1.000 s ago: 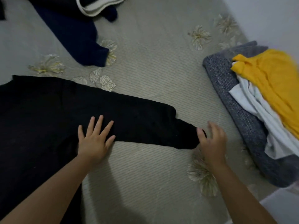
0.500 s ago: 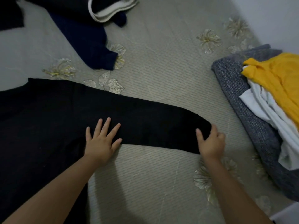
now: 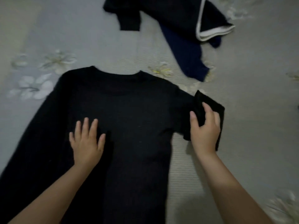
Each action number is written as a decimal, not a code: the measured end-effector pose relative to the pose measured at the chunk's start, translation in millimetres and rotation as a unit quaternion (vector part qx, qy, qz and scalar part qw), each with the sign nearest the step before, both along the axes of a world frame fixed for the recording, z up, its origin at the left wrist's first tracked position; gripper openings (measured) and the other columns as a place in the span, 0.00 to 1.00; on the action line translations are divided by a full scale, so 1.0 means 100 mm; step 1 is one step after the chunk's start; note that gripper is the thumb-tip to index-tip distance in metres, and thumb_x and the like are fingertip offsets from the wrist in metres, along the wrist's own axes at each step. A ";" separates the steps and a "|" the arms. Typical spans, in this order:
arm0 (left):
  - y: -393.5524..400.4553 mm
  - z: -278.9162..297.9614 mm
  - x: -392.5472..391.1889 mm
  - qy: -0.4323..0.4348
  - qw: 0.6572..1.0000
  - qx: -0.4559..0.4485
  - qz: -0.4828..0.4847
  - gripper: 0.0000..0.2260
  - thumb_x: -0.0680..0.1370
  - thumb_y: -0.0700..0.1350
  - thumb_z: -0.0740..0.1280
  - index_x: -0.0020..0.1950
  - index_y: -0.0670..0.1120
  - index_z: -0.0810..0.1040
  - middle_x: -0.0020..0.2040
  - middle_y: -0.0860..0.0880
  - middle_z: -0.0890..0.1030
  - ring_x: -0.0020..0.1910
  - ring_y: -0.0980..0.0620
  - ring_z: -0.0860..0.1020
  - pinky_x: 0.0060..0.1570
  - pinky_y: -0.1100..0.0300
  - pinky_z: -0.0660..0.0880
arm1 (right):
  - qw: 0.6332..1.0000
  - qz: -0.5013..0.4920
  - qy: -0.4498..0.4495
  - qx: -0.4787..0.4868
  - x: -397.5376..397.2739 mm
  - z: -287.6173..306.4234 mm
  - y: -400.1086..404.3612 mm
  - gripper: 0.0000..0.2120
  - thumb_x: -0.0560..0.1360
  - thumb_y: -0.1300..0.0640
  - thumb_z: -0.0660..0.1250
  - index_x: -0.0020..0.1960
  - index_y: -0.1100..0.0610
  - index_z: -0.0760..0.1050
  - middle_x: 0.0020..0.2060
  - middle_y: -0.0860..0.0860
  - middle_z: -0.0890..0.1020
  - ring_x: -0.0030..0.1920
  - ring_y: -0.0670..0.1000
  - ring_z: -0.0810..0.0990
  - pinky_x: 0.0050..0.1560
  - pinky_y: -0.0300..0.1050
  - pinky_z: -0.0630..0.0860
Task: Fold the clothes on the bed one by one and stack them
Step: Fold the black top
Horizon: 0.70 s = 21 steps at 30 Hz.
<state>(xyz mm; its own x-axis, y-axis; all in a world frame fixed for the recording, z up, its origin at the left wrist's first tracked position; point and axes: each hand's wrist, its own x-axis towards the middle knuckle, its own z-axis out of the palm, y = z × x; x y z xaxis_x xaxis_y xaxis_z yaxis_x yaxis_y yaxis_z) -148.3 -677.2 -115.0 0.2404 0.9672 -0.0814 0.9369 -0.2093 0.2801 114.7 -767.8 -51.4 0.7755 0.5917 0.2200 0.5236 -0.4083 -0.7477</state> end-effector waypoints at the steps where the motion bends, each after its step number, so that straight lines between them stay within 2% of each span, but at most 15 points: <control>1: 0.08 0.01 -0.30 -0.002 0.999 0.009 0.043 0.30 0.74 0.55 0.51 0.69 0.38 0.66 0.69 0.33 0.65 0.70 0.32 0.59 0.63 0.33 0.54 | 1.000 0.027 -0.012 0.004 -0.22 0.01 0.16 0.20 0.72 0.58 0.65 0.60 0.69 0.72 0.50 0.67 0.75 0.45 0.43 0.68 0.49 0.12 0.53; 2: 0.16 0.01 -0.59 -0.002 0.996 0.013 0.084 0.29 0.73 0.53 0.54 0.70 0.38 0.66 0.69 0.32 0.64 0.69 0.31 0.59 0.63 0.32 0.54 | 0.999 0.050 -0.013 -0.002 -0.44 0.01 0.32 0.20 0.73 0.59 0.66 0.61 0.69 0.72 0.50 0.67 0.74 0.46 0.42 0.67 0.48 0.12 0.53; 5: 0.39 -0.04 -1.34 0.001 0.986 0.007 0.167 0.29 0.73 0.50 0.56 0.71 0.37 0.63 0.68 0.29 0.63 0.68 0.29 0.59 0.63 0.33 0.55 | 0.995 0.092 -0.018 -0.019 -1.05 0.00 0.77 0.19 0.73 0.63 0.67 0.63 0.65 0.72 0.53 0.64 0.72 0.50 0.46 0.67 0.48 0.13 0.55; 8: 0.57 -0.19 -1.85 -0.005 0.974 -0.035 0.223 0.26 0.78 0.48 0.59 0.72 0.38 0.59 0.68 0.28 0.62 0.66 0.28 0.61 0.63 0.35 0.58 | 0.994 0.108 -0.012 -0.027 -1.56 -0.09 1.16 0.20 0.73 0.63 0.67 0.65 0.63 0.71 0.56 0.62 0.69 0.52 0.46 0.66 0.50 0.14 0.56; 12: 0.64 -0.36 -2.04 -0.046 0.983 -0.036 0.177 0.26 0.76 0.44 0.66 0.71 0.37 0.63 0.53 0.27 0.72 0.49 0.27 0.72 0.48 0.36 0.70 | 0.991 0.122 -0.015 -0.054 -2.10 -0.23 1.54 0.22 0.73 0.63 0.67 0.66 0.61 0.69 0.60 0.60 0.67 0.56 0.45 0.64 0.51 0.14 0.55; 15: 0.82 -0.24 -2.12 -0.072 0.979 -0.102 0.163 0.26 0.79 0.45 0.59 0.75 0.47 0.53 0.50 0.34 0.76 0.46 0.35 0.75 0.40 0.48 0.69 | 0.990 0.126 -0.028 -0.056 -2.41 -0.30 1.74 0.22 0.73 0.65 0.67 0.66 0.62 0.69 0.61 0.61 0.67 0.56 0.47 0.66 0.51 0.14 0.56; 19: 1.31 0.01 -2.50 -0.092 0.982 -0.029 0.162 0.27 0.79 0.46 0.59 0.75 0.49 0.51 0.49 0.33 0.78 0.45 0.34 0.76 0.42 0.47 0.69 | 0.984 0.159 -0.038 -0.069 -2.79 -0.30 2.04 0.25 0.73 0.65 0.67 0.68 0.62 0.66 0.64 0.61 0.64 0.58 0.46 0.64 0.51 0.14 0.55; 21: 1.64 0.08 -2.74 -0.090 0.984 0.007 0.150 0.28 0.79 0.44 0.60 0.75 0.47 0.52 0.50 0.31 0.77 0.46 0.32 0.76 0.43 0.44 0.70 | 0.972 0.205 -0.017 -0.109 -2.98 -0.37 2.22 0.29 0.73 0.63 0.67 0.71 0.60 0.61 0.68 0.60 0.60 0.62 0.46 0.63 0.58 0.18 0.55</control>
